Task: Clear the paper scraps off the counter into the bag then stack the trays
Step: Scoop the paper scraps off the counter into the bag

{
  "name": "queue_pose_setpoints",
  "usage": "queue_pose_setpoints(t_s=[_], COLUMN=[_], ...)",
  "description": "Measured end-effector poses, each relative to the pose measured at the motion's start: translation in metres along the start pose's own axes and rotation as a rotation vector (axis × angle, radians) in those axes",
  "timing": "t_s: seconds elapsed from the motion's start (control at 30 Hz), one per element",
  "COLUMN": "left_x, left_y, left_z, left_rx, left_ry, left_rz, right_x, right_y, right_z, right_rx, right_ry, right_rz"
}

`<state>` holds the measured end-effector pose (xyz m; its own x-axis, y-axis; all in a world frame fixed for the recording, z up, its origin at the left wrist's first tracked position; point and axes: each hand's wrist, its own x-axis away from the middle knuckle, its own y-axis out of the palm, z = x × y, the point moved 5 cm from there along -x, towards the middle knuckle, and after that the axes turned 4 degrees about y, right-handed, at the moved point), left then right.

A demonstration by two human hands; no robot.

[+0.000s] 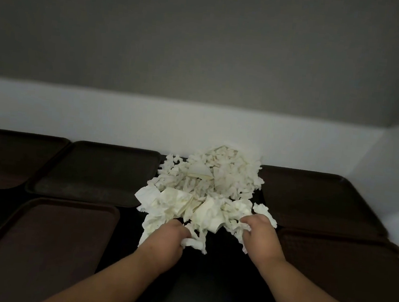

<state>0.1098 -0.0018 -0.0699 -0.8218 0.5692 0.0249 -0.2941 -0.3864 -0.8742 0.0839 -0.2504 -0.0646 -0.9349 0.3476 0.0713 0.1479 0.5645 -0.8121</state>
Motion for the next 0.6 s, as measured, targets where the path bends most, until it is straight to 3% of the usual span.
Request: queue_pose_setpoints(t_s=[0.33,0.6], left_x=[0.047,0.057], left_y=[0.021,0.044], left_z=[0.006,0.048], left_rx=[0.02,0.042], left_ry=[0.104,0.191], left_rz=[-0.088,-0.134], right_x=[0.107,0.167], right_y=[0.011,-0.026], right_z=[0.021,0.07], right_rx=[0.002,-0.071], right_ry=[0.028,0.238], right_rz=[0.117,0.215])
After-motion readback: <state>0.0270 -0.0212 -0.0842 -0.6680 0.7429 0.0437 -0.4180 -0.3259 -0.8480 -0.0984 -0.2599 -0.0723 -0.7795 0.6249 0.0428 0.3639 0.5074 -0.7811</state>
